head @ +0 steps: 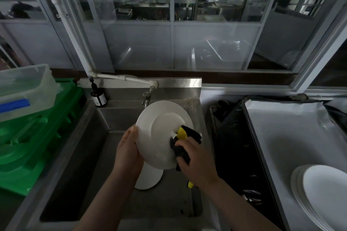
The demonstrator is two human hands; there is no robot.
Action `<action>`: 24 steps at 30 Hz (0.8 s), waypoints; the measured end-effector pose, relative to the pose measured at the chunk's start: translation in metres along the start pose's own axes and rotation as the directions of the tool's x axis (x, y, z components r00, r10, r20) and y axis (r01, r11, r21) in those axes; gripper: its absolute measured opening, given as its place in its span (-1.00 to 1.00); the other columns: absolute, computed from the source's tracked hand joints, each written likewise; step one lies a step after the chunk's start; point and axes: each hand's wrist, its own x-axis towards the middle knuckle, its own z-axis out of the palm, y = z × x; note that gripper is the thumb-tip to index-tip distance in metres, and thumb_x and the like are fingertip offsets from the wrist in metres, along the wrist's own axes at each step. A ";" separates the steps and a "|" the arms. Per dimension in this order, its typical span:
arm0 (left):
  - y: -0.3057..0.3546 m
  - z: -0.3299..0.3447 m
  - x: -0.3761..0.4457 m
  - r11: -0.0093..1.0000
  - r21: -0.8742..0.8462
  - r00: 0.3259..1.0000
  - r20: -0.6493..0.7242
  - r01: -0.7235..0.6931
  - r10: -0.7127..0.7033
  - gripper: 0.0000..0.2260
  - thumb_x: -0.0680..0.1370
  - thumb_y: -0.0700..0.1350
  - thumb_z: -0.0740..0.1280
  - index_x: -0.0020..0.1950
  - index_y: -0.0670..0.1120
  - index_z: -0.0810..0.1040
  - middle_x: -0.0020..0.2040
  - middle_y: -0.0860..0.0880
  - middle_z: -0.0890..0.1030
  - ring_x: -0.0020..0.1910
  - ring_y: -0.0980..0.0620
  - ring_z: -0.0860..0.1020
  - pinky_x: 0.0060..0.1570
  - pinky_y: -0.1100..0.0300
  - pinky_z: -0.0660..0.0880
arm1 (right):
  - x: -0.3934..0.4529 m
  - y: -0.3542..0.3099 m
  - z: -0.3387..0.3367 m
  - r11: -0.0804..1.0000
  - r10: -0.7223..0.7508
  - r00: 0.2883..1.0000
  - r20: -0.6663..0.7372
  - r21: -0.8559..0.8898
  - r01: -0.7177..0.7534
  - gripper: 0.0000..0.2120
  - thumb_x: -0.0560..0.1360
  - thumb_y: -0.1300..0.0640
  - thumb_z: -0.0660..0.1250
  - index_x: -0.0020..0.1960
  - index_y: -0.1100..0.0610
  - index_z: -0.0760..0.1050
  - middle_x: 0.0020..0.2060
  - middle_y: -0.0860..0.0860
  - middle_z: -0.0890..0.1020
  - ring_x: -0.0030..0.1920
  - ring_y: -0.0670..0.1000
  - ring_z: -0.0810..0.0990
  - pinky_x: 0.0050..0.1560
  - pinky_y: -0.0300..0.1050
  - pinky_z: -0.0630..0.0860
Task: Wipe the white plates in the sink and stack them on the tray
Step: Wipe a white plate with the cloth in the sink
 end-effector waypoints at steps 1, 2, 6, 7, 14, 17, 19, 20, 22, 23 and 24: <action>0.000 0.000 0.000 1.000 -0.001 1.000 0.000 -0.002 0.002 -0.70 0.68 -0.04 0.19 0.28 -0.17 0.57 0.21 -0.25 0.62 0.16 -0.24 0.62 0.10 -0.16 0.57 | -0.003 -0.004 0.002 1.000 0.010 1.000 0.007 0.008 -0.011 -0.75 0.49 0.04 0.26 0.16 -0.02 0.47 0.04 -0.13 0.48 -0.08 -0.10 0.47 -0.18 -0.25 0.32; -0.001 0.001 0.000 1.000 -0.002 1.000 -0.005 -0.002 0.002 -0.70 0.68 -0.04 0.19 0.29 -0.16 0.56 0.20 -0.23 0.63 0.17 -0.24 0.62 0.10 -0.16 0.57 | -0.006 -0.007 0.003 0.999 0.022 1.000 0.009 0.024 -0.022 -0.76 0.50 0.03 0.26 0.17 -0.03 0.46 0.05 -0.15 0.46 -0.08 -0.13 0.44 -0.19 -0.26 0.33; -0.003 0.002 0.000 0.998 -0.055 1.000 -0.016 0.011 -0.012 -0.67 0.69 -0.03 0.17 0.35 -0.17 0.52 0.24 -0.24 0.61 0.22 -0.26 0.59 0.13 -0.18 0.56 | -0.014 -0.017 0.008 0.996 0.004 1.000 0.009 0.091 -0.005 -0.79 0.54 -0.01 0.20 0.16 -0.06 0.41 0.01 -0.17 0.41 -0.13 -0.13 0.41 -0.22 -0.16 0.44; -0.005 0.003 0.000 0.997 -0.073 0.999 -0.030 0.015 -0.017 -0.66 0.69 -0.02 0.16 0.36 -0.18 0.51 0.25 -0.25 0.60 0.23 -0.26 0.58 0.11 -0.16 0.58 | -0.015 -0.019 0.009 0.995 -0.005 1.000 0.012 0.100 0.004 -0.80 0.54 0.00 0.20 0.15 -0.05 0.41 -0.01 -0.17 0.41 -0.15 -0.11 0.41 -0.23 -0.15 0.44; -0.009 0.009 -0.003 0.968 -0.220 0.986 -0.085 0.120 -0.142 -0.78 0.69 -0.02 0.18 0.21 -0.08 0.54 0.09 -0.11 0.63 0.05 -0.08 0.61 -0.10 -0.02 0.54 | -0.026 -0.020 0.011 0.992 -0.119 0.987 0.112 0.061 0.113 -0.75 0.49 0.09 0.28 0.17 0.03 0.44 0.04 -0.10 0.45 -0.03 -0.07 0.47 -0.10 -0.25 0.38; -0.008 0.010 0.001 0.961 -0.250 0.985 -0.089 0.120 -0.146 -0.70 0.69 -0.01 0.18 0.35 -0.10 0.50 0.20 -0.15 0.62 0.12 -0.12 0.60 -0.03 -0.07 0.56 | -0.031 -0.019 0.012 0.979 -0.205 0.965 0.163 0.013 0.205 -0.69 0.47 0.08 0.30 0.20 0.01 0.41 0.08 -0.09 0.42 0.00 -0.05 0.47 -0.06 -0.30 0.38; -0.007 0.010 0.003 0.957 -0.260 0.985 -0.075 0.128 -0.152 -0.69 0.69 0.00 0.17 0.37 -0.10 0.49 0.23 -0.15 0.61 0.16 -0.14 0.59 0.00 -0.09 0.56 | -0.031 -0.017 0.012 0.982 -0.188 0.973 0.132 0.038 0.185 -0.69 0.47 0.09 0.30 0.21 0.00 0.40 0.09 -0.09 0.40 0.00 -0.06 0.46 -0.04 -0.29 0.39; -0.007 0.010 0.003 0.955 -0.265 0.985 -0.069 0.135 -0.159 -0.69 0.69 -0.01 0.17 0.37 -0.10 0.49 0.22 -0.15 0.62 0.15 -0.13 0.60 0.00 -0.09 0.56 | -0.031 -0.017 0.012 0.984 -0.179 0.976 0.121 0.044 0.175 -0.68 0.48 0.09 0.30 0.22 -0.01 0.39 0.10 -0.09 0.40 0.01 -0.06 0.46 -0.03 -0.28 0.40; -0.006 0.009 0.004 0.952 -0.269 0.984 -0.061 0.146 -0.168 -0.71 0.69 -0.02 0.17 0.34 -0.09 0.50 0.18 -0.14 0.63 0.12 -0.11 0.60 -0.05 -0.07 0.56 | -0.029 -0.014 0.012 0.986 -0.165 0.979 0.121 0.044 0.161 -0.70 0.50 0.08 0.28 0.22 -0.02 0.38 0.12 -0.09 0.40 0.02 -0.05 0.46 -0.02 -0.25 0.42; -0.006 0.008 0.005 0.955 -0.261 0.985 -0.057 0.142 -0.162 -0.72 0.69 -0.02 0.17 0.32 -0.09 0.50 0.17 -0.13 0.63 0.09 -0.10 0.61 -0.08 -0.05 0.55 | -0.028 -0.012 0.012 0.988 -0.155 0.981 0.120 0.042 0.151 -0.71 0.51 0.08 0.28 0.22 -0.01 0.39 0.13 -0.09 0.41 0.01 -0.05 0.46 -0.04 -0.24 0.42; -0.006 0.007 0.006 0.959 -0.250 0.987 -0.053 0.134 -0.152 -0.73 0.70 -0.02 0.16 0.31 -0.09 0.51 0.17 -0.13 0.63 0.08 -0.09 0.62 -0.10 -0.03 0.55 | -0.027 -0.009 0.013 0.990 -0.142 0.983 0.115 0.034 0.139 -0.71 0.51 0.07 0.27 0.22 -0.01 0.40 0.13 -0.09 0.41 0.01 -0.05 0.46 -0.06 -0.22 0.44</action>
